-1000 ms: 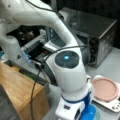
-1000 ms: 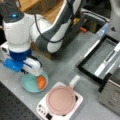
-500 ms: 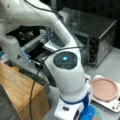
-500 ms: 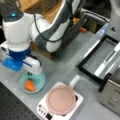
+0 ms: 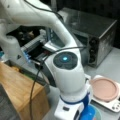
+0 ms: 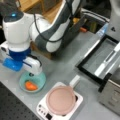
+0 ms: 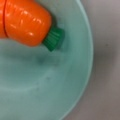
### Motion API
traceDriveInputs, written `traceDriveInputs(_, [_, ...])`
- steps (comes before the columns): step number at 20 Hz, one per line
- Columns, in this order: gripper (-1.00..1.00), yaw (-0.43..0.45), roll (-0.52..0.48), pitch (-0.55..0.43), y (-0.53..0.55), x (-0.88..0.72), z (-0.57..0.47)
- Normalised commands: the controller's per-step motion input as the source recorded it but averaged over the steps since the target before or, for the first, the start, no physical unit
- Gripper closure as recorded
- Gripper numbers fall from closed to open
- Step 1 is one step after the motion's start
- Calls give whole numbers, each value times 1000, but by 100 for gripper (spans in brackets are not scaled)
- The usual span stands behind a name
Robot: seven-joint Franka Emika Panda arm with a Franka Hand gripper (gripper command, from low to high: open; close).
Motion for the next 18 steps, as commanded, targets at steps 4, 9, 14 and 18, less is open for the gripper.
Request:
traceDriveInputs(4, [-100,66,3,65,1,190,57])
traceDriveInputs(9, [-100,6,1,87,84,179,81])
traceDriveInputs(14, [-100,-16,-12,97,88,168,126])
traceDriveInputs(18, [-100,-31,-20,106,72,146,139])
